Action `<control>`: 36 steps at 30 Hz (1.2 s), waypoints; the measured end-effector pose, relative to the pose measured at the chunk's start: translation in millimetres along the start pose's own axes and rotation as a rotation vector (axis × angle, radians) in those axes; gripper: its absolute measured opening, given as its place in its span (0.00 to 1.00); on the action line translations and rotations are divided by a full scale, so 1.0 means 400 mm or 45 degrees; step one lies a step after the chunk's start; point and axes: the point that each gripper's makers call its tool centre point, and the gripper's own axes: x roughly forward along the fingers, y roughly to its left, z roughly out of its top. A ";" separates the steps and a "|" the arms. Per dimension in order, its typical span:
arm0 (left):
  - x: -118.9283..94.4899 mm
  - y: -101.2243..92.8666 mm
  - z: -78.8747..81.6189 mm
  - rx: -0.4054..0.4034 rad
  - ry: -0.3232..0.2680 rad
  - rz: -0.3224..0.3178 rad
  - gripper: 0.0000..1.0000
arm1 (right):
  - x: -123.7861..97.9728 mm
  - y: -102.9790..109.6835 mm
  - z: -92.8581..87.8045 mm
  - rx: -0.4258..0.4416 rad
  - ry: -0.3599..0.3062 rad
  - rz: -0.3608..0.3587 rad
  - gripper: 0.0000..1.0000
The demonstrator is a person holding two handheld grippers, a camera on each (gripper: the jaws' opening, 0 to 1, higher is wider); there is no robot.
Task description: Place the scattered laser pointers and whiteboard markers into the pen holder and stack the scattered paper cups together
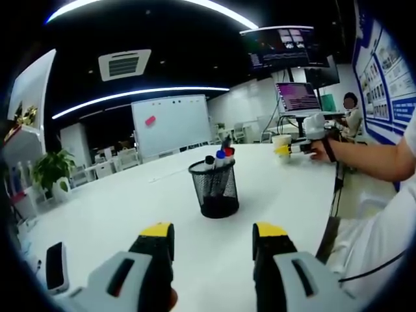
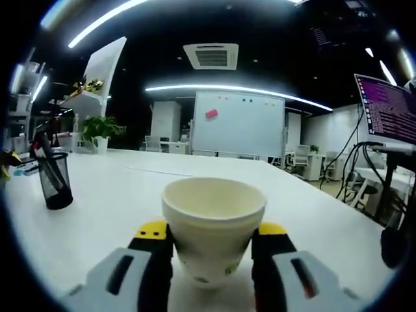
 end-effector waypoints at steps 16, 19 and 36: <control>0.002 -0.003 0.004 0.009 0.002 -0.002 0.49 | -0.006 -0.007 0.014 -0.047 -0.025 -0.028 0.47; 0.002 -0.002 0.006 0.008 0.000 -0.002 0.49 | -0.008 0.001 0.025 -0.040 -0.032 -0.031 0.47; -0.003 0.004 0.002 0.004 0.000 0.006 0.49 | -0.016 -0.020 0.035 -0.013 -0.077 -0.075 0.47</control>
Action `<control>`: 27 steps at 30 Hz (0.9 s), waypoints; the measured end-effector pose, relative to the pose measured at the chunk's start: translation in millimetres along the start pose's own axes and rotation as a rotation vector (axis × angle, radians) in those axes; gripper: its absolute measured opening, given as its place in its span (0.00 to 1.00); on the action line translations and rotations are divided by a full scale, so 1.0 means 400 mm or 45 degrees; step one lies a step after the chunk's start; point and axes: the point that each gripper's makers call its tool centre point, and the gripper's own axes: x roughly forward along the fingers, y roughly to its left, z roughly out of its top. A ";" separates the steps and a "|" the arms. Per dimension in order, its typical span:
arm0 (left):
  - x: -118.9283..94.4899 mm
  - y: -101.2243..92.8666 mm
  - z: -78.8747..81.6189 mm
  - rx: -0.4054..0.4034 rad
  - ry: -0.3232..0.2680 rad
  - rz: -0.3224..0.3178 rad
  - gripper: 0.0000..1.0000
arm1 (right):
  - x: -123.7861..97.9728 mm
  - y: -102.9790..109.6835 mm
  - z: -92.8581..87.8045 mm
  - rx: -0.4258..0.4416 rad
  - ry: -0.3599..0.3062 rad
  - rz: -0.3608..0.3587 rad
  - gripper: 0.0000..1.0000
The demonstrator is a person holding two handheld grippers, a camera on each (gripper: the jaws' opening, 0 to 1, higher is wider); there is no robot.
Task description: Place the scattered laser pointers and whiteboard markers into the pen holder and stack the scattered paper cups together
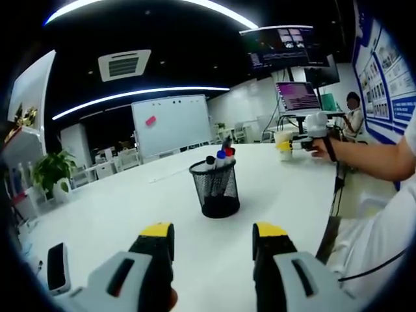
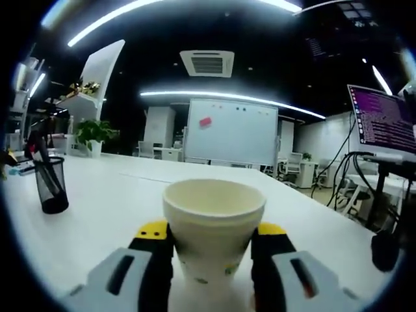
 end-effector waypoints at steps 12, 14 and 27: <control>0.000 0.007 -0.008 -0.005 0.004 0.002 0.49 | -0.017 0.001 0.026 0.012 -0.024 -0.019 0.47; -0.001 0.004 -0.008 -0.005 0.005 0.002 0.49 | -0.016 -0.007 0.024 0.018 -0.020 -0.029 0.47; 0.001 -0.003 -0.005 0.000 0.004 -0.001 0.49 | -0.022 0.005 0.070 0.027 -0.061 -0.008 0.47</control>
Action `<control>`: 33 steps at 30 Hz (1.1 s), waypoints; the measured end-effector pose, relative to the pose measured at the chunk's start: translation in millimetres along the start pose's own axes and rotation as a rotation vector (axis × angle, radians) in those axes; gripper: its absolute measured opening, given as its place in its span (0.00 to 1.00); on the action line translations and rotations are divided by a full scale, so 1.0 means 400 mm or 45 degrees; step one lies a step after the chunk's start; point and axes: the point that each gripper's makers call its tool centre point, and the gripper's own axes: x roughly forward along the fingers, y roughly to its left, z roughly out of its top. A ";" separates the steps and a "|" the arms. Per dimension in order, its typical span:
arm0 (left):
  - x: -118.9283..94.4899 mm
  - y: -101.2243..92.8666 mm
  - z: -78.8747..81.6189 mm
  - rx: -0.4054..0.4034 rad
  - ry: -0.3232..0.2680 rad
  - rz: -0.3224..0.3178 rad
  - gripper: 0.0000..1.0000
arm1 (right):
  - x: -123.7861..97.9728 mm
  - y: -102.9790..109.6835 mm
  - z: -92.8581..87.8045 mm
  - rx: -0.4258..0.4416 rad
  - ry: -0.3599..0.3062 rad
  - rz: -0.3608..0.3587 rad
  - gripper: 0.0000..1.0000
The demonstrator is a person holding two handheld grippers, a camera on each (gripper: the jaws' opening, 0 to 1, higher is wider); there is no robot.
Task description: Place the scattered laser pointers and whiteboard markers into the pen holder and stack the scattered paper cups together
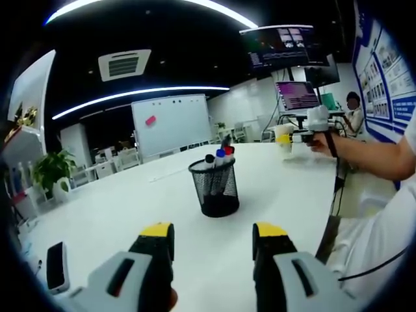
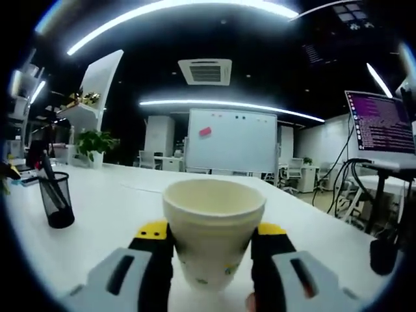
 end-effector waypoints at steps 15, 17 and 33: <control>-0.001 0.000 0.004 0.007 -0.005 0.003 0.49 | -0.001 0.019 0.039 0.000 -0.037 0.012 0.47; -0.003 0.003 0.009 0.005 -0.013 0.009 0.48 | 0.001 0.027 0.037 -0.014 -0.032 0.018 0.47; -0.003 0.009 0.007 0.000 -0.014 0.012 0.48 | -0.006 0.080 0.092 -0.050 -0.075 0.083 0.47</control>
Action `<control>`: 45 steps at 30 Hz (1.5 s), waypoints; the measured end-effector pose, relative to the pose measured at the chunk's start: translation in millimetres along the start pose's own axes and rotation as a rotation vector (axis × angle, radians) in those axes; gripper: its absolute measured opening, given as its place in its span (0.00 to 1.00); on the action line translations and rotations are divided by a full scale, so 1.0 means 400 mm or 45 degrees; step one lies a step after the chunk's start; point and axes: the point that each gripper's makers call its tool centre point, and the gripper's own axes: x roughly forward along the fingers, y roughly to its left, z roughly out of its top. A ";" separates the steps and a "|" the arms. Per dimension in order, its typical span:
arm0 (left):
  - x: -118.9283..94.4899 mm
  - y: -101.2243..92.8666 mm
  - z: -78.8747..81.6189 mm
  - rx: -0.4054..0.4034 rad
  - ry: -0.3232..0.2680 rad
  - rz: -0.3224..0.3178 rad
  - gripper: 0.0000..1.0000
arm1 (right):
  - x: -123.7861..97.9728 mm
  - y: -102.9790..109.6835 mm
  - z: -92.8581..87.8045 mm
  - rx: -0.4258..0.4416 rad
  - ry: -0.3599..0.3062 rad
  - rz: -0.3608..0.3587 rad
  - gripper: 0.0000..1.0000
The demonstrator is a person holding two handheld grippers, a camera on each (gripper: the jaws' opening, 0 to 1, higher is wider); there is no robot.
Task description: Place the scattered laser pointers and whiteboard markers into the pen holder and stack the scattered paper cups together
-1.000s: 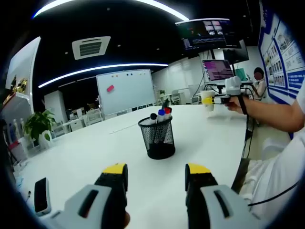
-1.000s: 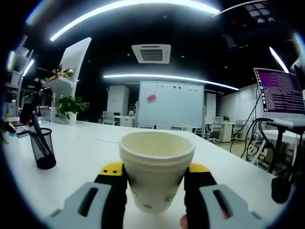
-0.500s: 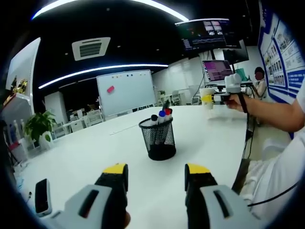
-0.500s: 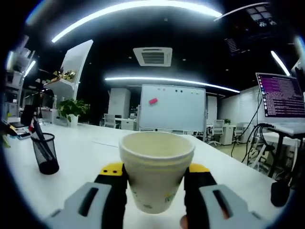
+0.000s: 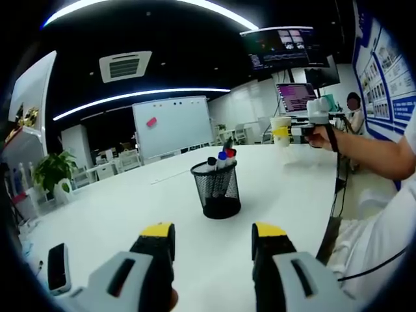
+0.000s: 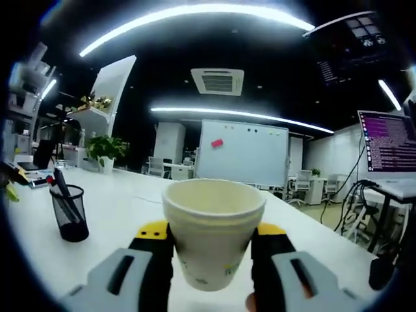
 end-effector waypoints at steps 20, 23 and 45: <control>0.002 -0.001 0.004 0.016 0.003 -0.004 0.48 | -0.008 0.049 0.041 0.040 -0.038 0.074 0.47; 0.003 -0.003 0.005 0.014 0.002 -0.005 0.48 | -0.006 0.071 0.047 0.047 -0.042 0.117 0.47; 0.006 -0.008 -0.008 0.021 0.017 -0.010 0.48 | -0.029 0.133 0.088 0.034 -0.066 0.191 0.47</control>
